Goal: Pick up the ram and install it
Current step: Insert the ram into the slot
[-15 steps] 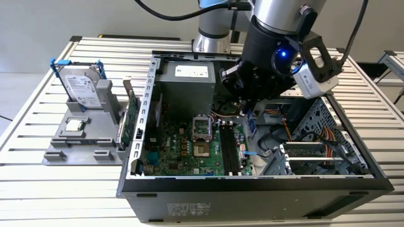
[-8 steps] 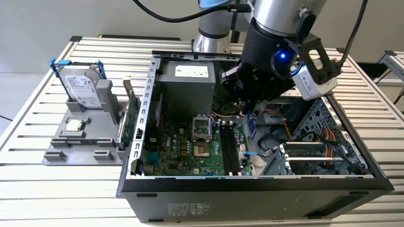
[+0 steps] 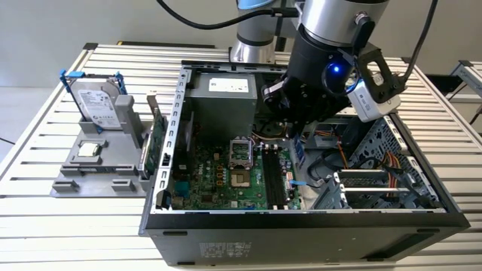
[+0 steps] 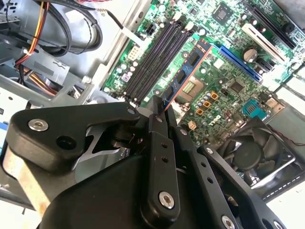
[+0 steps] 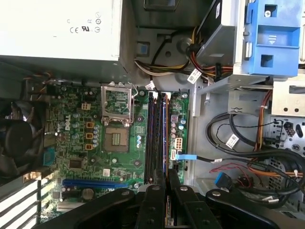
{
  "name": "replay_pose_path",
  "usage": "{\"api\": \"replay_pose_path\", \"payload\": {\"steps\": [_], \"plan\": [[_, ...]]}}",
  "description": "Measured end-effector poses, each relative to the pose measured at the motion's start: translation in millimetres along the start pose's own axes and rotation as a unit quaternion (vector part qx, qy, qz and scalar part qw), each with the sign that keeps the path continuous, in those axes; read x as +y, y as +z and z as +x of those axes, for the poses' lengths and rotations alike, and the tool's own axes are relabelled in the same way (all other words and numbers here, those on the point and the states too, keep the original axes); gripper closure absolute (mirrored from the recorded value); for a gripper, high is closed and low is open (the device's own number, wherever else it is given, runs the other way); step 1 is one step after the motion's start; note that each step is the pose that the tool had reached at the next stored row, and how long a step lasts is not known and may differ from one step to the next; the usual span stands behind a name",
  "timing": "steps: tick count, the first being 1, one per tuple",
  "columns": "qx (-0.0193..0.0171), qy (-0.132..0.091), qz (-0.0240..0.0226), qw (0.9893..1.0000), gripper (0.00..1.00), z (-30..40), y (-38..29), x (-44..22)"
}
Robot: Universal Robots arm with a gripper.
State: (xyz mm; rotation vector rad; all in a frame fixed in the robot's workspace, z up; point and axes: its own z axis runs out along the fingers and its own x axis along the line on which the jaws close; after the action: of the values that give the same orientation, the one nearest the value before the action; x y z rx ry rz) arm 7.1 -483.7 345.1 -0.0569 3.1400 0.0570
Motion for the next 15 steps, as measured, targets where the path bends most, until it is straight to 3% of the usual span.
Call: {"api": "replay_pose_path", "payload": {"steps": [15], "plan": [[0.0001, 0.0, 0.0016, 1.0, 1.0, 0.0, 6.4, -0.2]]}}
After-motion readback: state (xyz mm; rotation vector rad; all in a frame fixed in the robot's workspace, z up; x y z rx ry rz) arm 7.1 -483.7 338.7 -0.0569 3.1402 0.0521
